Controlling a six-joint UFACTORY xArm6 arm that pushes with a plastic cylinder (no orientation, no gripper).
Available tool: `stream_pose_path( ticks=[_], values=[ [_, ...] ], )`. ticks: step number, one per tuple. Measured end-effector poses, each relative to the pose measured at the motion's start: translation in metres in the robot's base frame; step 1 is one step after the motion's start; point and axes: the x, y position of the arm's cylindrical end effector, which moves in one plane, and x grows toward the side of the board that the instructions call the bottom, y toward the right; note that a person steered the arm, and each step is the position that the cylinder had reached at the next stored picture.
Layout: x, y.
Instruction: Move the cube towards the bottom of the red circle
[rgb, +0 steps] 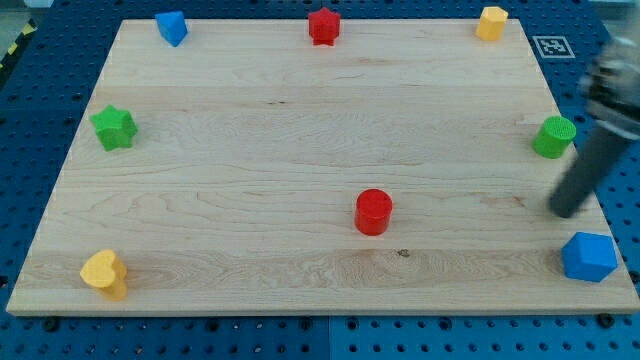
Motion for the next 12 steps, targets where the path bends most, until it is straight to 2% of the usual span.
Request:
stream_pose_path(
  ticks=[1, 2, 4, 6, 9, 11, 12],
  values=[
    [0.025, 0.057],
    [0.028, 0.055],
    [0.064, 0.039],
    [0.065, -0.019],
    [0.03, -0.03],
    [0.034, -0.041],
    [0.034, -0.065]
  ],
)
